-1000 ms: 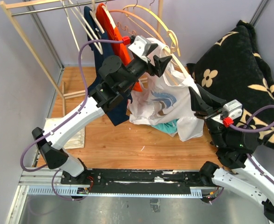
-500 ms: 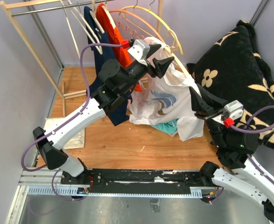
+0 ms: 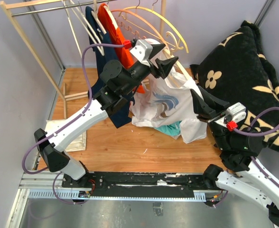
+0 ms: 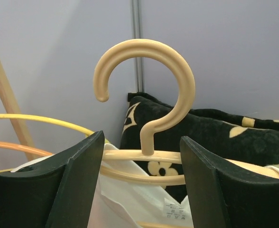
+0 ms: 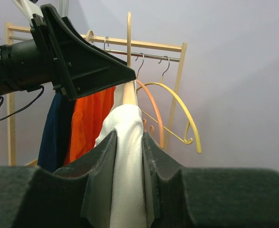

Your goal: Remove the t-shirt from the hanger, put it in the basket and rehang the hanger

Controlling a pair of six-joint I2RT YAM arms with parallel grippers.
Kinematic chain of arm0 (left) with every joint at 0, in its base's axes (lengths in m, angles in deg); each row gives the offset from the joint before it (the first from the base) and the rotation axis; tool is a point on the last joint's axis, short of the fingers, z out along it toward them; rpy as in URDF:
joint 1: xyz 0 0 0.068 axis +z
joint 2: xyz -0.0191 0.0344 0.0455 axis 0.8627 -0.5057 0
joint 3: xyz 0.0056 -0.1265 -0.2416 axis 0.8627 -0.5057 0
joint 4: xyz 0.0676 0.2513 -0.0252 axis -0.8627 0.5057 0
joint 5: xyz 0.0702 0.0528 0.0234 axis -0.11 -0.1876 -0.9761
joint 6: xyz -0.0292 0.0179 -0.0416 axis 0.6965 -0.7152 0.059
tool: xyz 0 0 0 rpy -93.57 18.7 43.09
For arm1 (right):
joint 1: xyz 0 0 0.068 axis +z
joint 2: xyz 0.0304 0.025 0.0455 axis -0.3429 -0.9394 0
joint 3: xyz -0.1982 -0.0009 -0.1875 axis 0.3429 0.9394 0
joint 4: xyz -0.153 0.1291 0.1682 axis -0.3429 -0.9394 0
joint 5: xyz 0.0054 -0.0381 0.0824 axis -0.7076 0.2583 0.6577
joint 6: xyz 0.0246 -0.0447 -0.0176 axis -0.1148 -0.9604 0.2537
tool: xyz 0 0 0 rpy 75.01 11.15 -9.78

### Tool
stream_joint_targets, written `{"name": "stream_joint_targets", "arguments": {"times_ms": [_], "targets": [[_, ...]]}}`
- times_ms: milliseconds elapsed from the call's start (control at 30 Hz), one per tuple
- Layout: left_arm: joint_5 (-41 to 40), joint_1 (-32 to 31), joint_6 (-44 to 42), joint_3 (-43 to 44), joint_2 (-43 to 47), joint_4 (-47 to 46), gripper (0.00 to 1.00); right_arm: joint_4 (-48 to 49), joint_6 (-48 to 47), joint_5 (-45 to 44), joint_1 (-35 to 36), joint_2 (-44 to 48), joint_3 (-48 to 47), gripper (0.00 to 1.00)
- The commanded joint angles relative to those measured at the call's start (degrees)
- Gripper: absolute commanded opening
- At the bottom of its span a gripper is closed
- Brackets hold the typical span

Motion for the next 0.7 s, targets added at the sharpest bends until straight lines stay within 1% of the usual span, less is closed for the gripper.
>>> {"name": "stream_joint_targets", "arguments": {"times_ms": [0, 67, 167, 200, 333, 433, 467, 500, 533, 600, 633, 667], "targets": [[0.5, 0.3, 0.1, 2.5, -1.1, -1.8, 0.69, 4.2, 1.1, 2.4, 0.6, 0.5, -0.6, 0.01], [0.5, 0.3, 0.0, 3.0, -1.6, -1.6, 0.66, 4.2, 1.4, 2.5, 0.6, 0.5, -0.6, 0.01], [0.5, 0.3, 0.2, 3.4, -2.1, -1.3, 0.57, 4.2, 1.7, 2.4, 0.7, 0.6, -0.4, 0.01], [0.5, 0.3, 0.2, 3.5, -2.2, -1.3, 0.52, 4.1, 1.7, 2.4, 0.7, 0.6, -0.4, 0.01], [0.7, 0.3, 0.7, 3.6, -2.6, -1.0, 0.25, 3.2, 1.9, 1.7, 0.7, 0.4, -0.7, 0.01], [0.7, 0.3, 1.0, 3.6, -2.4, -0.9, 0.06, 1.2, 2.1, 0.7, 0.7, 0.1, -1.7, 0.01], [0.6, 0.3, 1.1, 3.6, -2.3, -0.8, 0.01, -0.1, 2.3, 0.2, 0.7, -0.1, -2.3, 0.01], [0.6, 0.3, 1.0, 3.6, -2.2, -0.9, 0.01, -1.7, 2.4, -0.4, 0.6, -0.3, -3.0, 0.01], [0.2, 0.3, 0.9, 3.6, -2.0, -0.9, 0.01, -3.6, 2.5, -0.9, 0.6, -0.5, -4.0, 0.06], [-0.3, 0.3, 0.4, 3.8, -1.8, -0.8, 0.0, -7.9, 2.9, -2.0, 0.7, -0.9, -6.1, 0.21], [-0.6, 0.3, 0.1, 3.9, -1.7, -0.8, 0.01, -9.9, 3.1, -2.5, 0.7, -1.1, -6.9, 0.25], [-0.9, 0.3, -0.2, 4.0, -1.6, -0.7, 0.0, -11.4, 3.3, -3.2, 0.6, -1.1, -7.3, 0.31]]}}
